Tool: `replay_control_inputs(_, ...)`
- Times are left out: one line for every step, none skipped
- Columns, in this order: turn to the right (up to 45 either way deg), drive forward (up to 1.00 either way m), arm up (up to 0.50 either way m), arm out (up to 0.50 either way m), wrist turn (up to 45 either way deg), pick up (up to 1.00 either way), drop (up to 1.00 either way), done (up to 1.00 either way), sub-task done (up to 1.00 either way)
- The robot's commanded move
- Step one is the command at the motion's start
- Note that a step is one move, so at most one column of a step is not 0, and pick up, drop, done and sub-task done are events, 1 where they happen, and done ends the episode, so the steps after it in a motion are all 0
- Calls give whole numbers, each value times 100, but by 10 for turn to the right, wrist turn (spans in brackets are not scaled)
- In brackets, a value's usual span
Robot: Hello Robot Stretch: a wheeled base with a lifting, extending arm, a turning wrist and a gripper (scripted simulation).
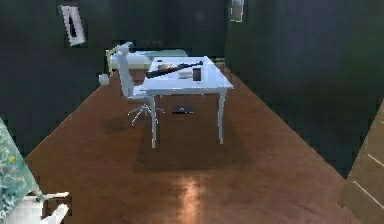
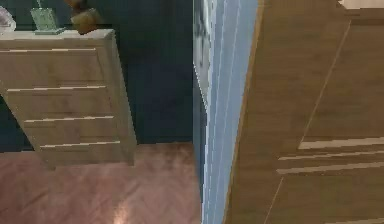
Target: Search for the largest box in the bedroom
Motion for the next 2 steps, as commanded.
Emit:
replay_control_inputs(270, 0, 0, 0, 0, 0, 0, 0, 0)
replay_control_inputs(0, 100, 0, 0, 0, 0, 0, 0, 0)
